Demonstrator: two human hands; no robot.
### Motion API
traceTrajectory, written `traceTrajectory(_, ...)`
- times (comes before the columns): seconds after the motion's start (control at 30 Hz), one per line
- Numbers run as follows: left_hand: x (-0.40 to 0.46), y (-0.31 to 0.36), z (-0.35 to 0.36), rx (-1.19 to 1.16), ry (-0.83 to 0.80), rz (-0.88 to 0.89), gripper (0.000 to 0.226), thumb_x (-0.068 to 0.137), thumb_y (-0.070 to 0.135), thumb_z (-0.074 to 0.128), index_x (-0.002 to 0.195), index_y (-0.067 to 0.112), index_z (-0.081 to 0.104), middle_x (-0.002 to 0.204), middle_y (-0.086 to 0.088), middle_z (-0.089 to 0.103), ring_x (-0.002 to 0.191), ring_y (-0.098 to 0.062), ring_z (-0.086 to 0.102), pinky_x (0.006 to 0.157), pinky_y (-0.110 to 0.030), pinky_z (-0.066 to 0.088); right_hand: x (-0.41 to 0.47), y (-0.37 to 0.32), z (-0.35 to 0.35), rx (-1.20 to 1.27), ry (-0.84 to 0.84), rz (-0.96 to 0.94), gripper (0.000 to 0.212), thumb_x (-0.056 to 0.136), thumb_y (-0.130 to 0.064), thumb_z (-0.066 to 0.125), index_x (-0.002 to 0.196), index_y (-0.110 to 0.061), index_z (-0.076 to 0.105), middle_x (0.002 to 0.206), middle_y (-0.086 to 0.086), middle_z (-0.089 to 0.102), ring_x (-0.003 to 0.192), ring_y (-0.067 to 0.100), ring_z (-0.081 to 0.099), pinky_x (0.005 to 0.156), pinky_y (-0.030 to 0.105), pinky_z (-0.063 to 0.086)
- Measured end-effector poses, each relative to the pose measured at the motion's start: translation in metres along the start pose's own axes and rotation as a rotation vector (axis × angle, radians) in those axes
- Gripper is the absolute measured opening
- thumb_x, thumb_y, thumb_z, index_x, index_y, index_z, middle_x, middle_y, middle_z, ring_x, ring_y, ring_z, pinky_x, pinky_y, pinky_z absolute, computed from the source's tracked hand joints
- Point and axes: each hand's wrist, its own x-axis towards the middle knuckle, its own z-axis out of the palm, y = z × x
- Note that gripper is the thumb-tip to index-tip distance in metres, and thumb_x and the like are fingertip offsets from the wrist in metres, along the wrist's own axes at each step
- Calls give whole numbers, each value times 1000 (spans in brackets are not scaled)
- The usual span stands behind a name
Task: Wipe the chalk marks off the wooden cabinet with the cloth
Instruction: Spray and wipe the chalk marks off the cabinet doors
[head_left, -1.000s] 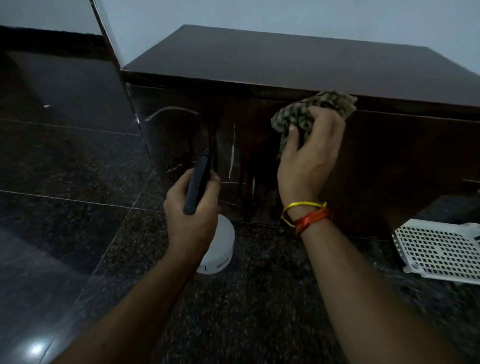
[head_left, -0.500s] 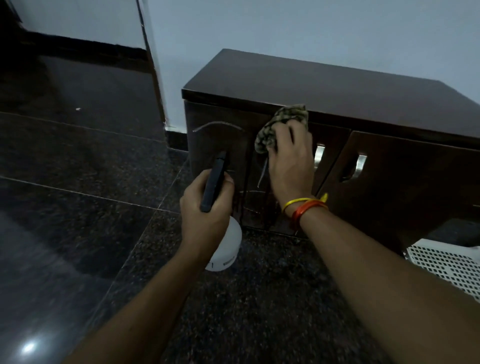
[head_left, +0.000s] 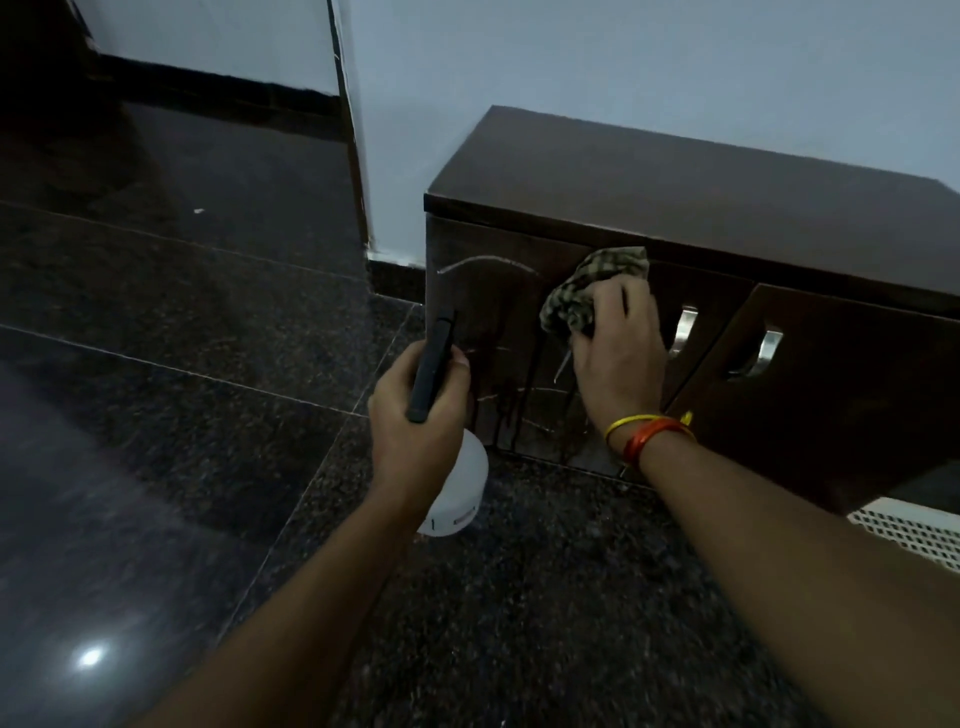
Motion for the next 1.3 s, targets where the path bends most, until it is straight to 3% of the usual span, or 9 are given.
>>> traceTrajectory(0.13, 14, -12, 3, 35, -12, 3, 24, 99, 16, 56, 88, -5, 57, 72, -32, 44, 63, -46, 44, 54, -36, 40, -8, -6, 14, 115, 121, 71, 33, 72, 0, 67, 103, -5, 57, 115, 17, 53, 107, 34, 51, 87, 37, 44)
traceTrajectory(0.27, 41, -7, 0, 133, -54, -18, 21, 99, 12, 55, 92, -7, 60, 81, -38, 51, 64, -45, 48, 54, -40, 43, -9, 1, 20, 215, 145, 87, 38, 75, -2, 66, 111, -8, 55, 119, 18, 51, 113, 33, 50, 95, 40, 47)
traceTrajectory(0.4, 62, 14, -8, 184, -78, 25, 17, 98, 11, 54, 86, 16, 65, 87, -35, 56, 61, -32, 52, 54, -30, 45, -7, -3, 22, 262, 145, 153, 37, 76, -2, 66, 111, -7, 57, 117, 19, 52, 112, 33, 50, 97, 39, 46)
traceTrajectory(0.5, 67, 18, -14, 194, -81, 54, 21, 99, 10, 54, 83, 19, 64, 88, -35, 59, 56, -18, 54, 52, -25, 46, -6, -6, 21, 258, 154, 174, 36, 75, -2, 66, 110, -7, 58, 117, 19, 52, 112, 33, 51, 95, 39, 46)
traceTrajectory(0.6, 63, 9, -19, 179, -69, 52, 17, 97, 17, 55, 83, 16, 63, 88, -34, 59, 57, -28, 53, 53, -30, 46, -6, -3, 20, 243, 160, 139, 37, 76, -4, 66, 111, -9, 55, 118, 18, 50, 113, 32, 50, 94, 41, 48)
traceTrajectory(0.73, 54, -9, -19, 131, -73, 37, 19, 99, 13, 54, 90, -3, 59, 86, -37, 56, 64, -47, 49, 55, -40, 44, -4, -6, 20, 227, 183, 127, 34, 76, -5, 67, 108, -8, 54, 116, 17, 50, 109, 32, 51, 91, 40, 48)
traceTrajectory(1.0, 51, -11, -15, 66, -119, 38, 25, 99, 13, 55, 84, -7, 55, 69, -35, 42, 62, -48, 44, 53, -46, 37, 1, -27, 18, 169, 183, 224, 32, 76, -7, 68, 105, -7, 54, 114, 15, 50, 104, 32, 51, 86, 39, 44)
traceTrajectory(1.17, 60, -17, -21, 31, -75, 30, 25, 98, 16, 55, 88, -6, 57, 65, -29, 41, 54, -28, 37, 50, -34, 33, 2, -46, 31, 141, 223, 218, 33, 77, -7, 68, 107, -9, 54, 115, 13, 52, 103, 31, 51, 83, 36, 43)
traceTrajectory(1.3, 59, -26, -26, 29, -49, 8, 24, 98, 15, 55, 84, -5, 55, 60, -12, 39, 53, -21, 37, 47, -26, 32, -9, -51, 56, 95, 177, 197, 31, 77, -7, 65, 105, -11, 55, 116, 15, 52, 100, 35, 50, 83, 40, 44)
